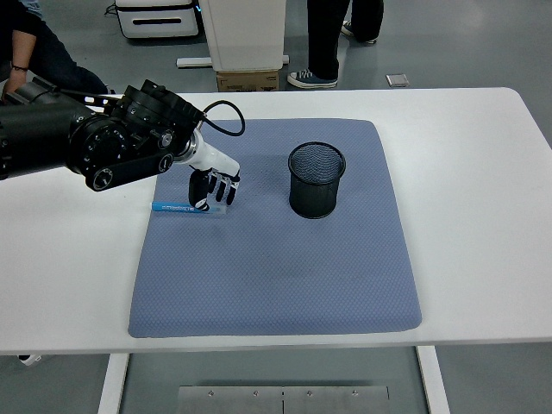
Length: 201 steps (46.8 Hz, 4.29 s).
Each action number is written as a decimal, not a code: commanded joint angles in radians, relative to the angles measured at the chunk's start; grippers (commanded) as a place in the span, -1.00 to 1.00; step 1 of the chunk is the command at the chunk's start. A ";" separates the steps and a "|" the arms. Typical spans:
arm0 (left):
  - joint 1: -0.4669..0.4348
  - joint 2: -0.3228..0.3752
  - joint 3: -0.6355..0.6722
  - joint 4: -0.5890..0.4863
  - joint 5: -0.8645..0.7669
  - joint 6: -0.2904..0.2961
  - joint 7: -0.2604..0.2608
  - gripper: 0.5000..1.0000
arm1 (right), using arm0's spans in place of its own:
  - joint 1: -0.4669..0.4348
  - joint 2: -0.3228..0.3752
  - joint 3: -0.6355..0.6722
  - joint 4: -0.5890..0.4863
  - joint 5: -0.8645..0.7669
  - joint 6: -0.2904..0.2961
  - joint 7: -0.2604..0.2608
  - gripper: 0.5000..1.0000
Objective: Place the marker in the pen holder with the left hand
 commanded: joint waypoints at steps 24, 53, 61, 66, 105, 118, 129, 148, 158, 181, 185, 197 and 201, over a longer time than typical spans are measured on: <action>-0.033 0.051 0.038 -0.083 0.000 0.069 0.115 -0.24 | 0.000 0.000 0.000 0.000 0.000 0.000 0.000 1.00; -0.099 0.080 0.107 -0.155 -0.023 0.170 0.116 -0.23 | 0.000 0.000 0.000 0.000 0.000 0.000 0.000 1.00; -0.107 0.061 0.194 -0.163 -0.068 0.212 0.116 -0.23 | 0.000 0.000 0.000 0.000 0.000 0.000 0.000 1.00; -0.118 0.051 0.226 -0.171 -0.081 0.258 0.116 -0.23 | 0.000 0.000 0.000 0.000 0.000 0.000 0.000 1.00; -0.138 0.014 0.318 -0.303 -0.118 0.401 0.188 -0.05 | 0.000 0.000 0.000 0.000 0.000 0.001 0.000 1.00; -0.131 0.000 0.321 -0.307 -0.120 0.399 0.190 -0.35 | 0.000 0.000 0.000 0.000 0.000 0.000 0.000 1.00; -0.122 -0.006 0.321 -0.306 -0.120 0.399 0.190 -0.55 | 0.000 0.000 0.000 0.000 0.000 0.000 0.000 1.00; -0.113 -0.014 0.321 -0.298 -0.120 0.399 0.190 -0.75 | 0.000 0.000 0.000 0.000 0.000 0.001 0.000 1.00; -0.110 -0.015 0.321 -0.293 -0.120 0.398 0.190 -0.73 | 0.000 0.000 0.000 0.000 0.000 0.000 0.000 1.00; -0.101 -0.023 0.323 -0.260 -0.120 0.390 0.187 -1.00 | 0.000 0.000 0.000 0.000 0.000 0.000 0.000 1.00; -0.102 -0.023 0.321 -0.255 -0.120 0.388 0.187 -1.00 | 0.000 0.000 0.000 0.000 0.000 0.001 0.000 1.00; -0.099 -0.032 0.312 -0.209 -0.123 0.382 0.181 -1.00 | 0.000 0.000 0.000 0.000 0.000 0.000 0.000 1.00; -0.102 -0.031 0.311 -0.208 -0.126 0.382 0.181 -1.00 | 0.000 0.000 0.000 0.000 0.000 0.001 0.000 1.00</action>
